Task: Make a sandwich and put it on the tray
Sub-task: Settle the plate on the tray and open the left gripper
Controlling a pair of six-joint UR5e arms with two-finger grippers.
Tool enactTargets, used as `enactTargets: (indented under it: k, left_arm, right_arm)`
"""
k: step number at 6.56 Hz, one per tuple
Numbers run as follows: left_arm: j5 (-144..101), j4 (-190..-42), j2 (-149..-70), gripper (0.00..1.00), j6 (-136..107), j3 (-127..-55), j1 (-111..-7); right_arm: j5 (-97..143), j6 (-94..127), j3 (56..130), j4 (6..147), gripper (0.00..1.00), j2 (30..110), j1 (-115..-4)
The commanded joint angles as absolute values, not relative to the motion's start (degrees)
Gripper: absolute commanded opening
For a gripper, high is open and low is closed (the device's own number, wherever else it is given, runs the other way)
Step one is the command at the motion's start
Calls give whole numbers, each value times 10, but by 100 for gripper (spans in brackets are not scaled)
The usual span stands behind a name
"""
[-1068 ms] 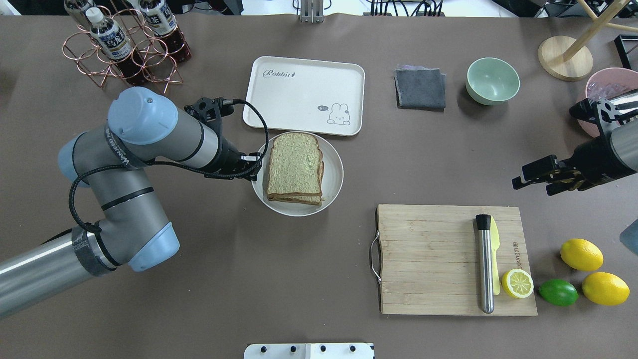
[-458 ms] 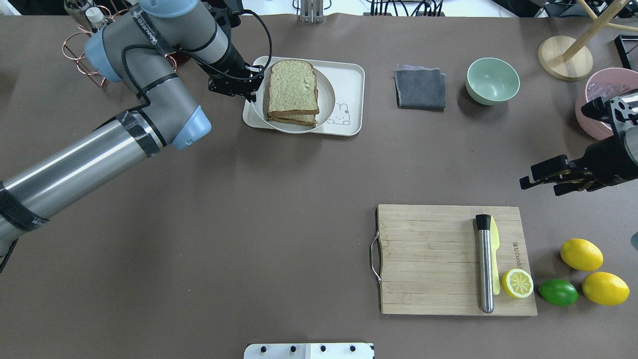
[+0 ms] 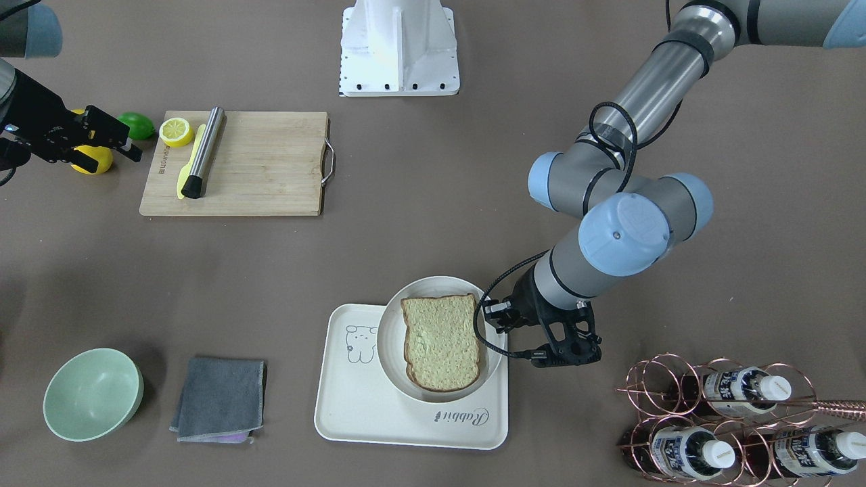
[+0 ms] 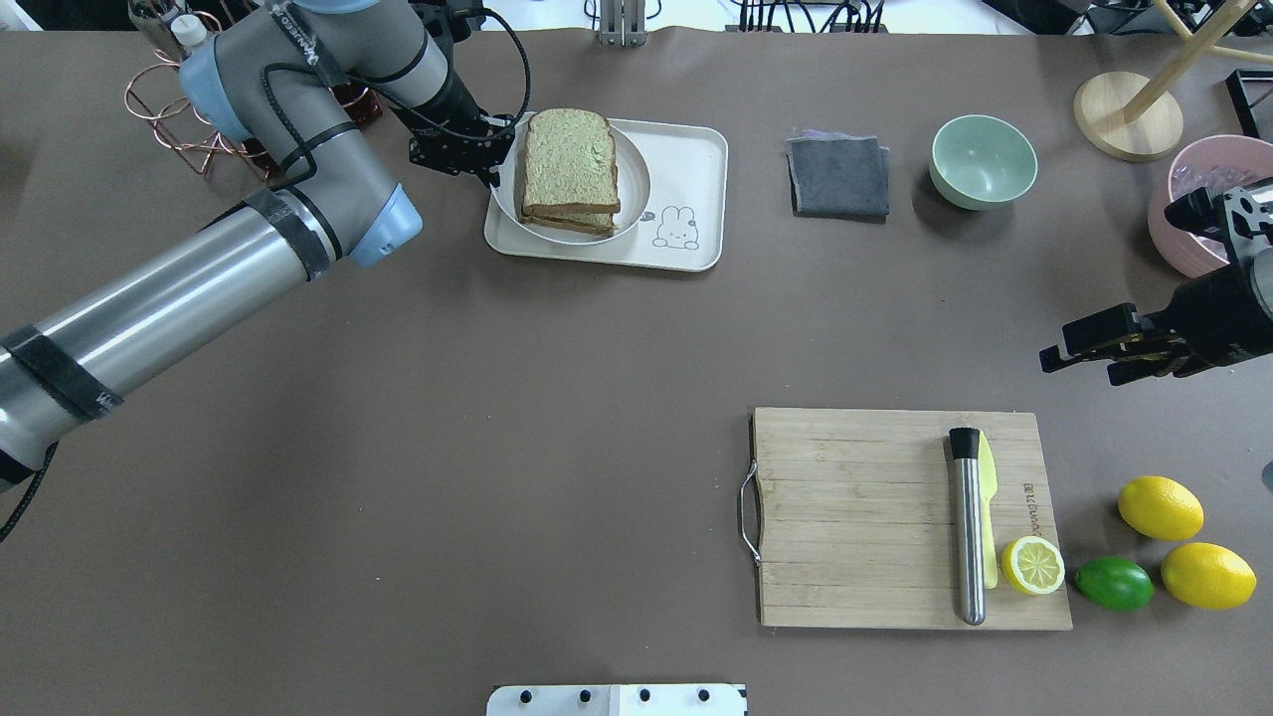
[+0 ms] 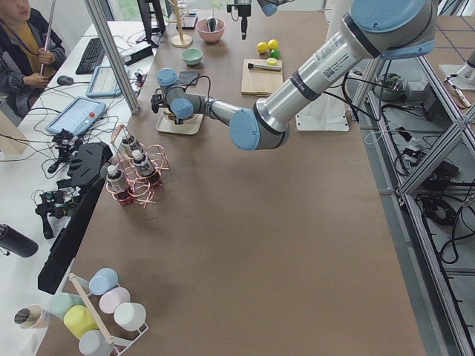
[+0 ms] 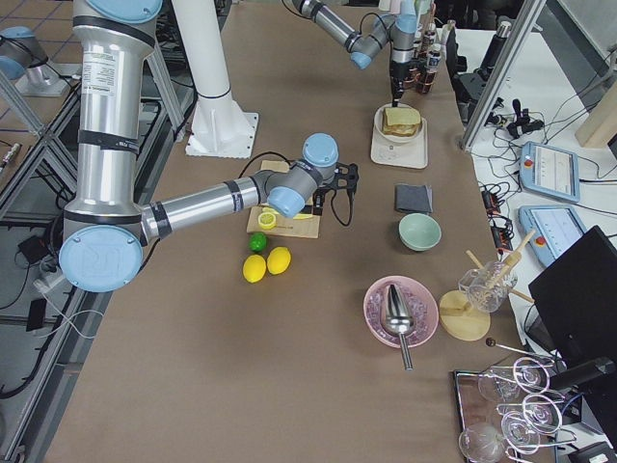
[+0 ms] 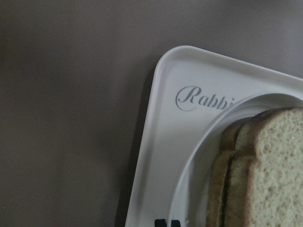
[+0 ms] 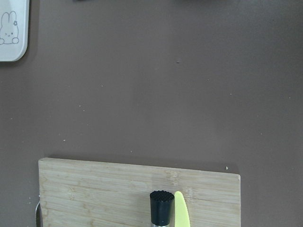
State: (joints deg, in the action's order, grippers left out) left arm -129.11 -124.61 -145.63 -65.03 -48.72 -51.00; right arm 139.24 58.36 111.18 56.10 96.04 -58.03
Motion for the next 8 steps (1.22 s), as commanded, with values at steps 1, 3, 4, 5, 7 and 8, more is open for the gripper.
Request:
enactTargets:
  k: [1, 3, 4, 5, 7, 8]
  left_arm:
    - [-1286, -1274, -1487, 0, -664, -442, -500]
    - [-1273, -1287, -1492, 0, -678, -442, -484]
    - [-1254, -1300, -1492, 0, -688, -433, -477]
    - [-1253, -1302, -1491, 0, -687, -430, -477]
    - [-1252, -1310, -1491, 0, -688, -424, -478]
    - [-1245, -1310, -1490, 61, -688, -424, -477]
  right_arm:
    - [1394, 584, 1110, 562, 99, 960, -585]
    - [1395, 584, 1111, 562, 99, 959, -585]
    - [1395, 584, 1112, 562, 100, 959, -585]
    - [1395, 584, 1112, 562, 99, 959, -584]
    - [1396, 584, 1114, 562, 99, 958, -582]
    - [1396, 584, 1114, 562, 100, 958, -579]
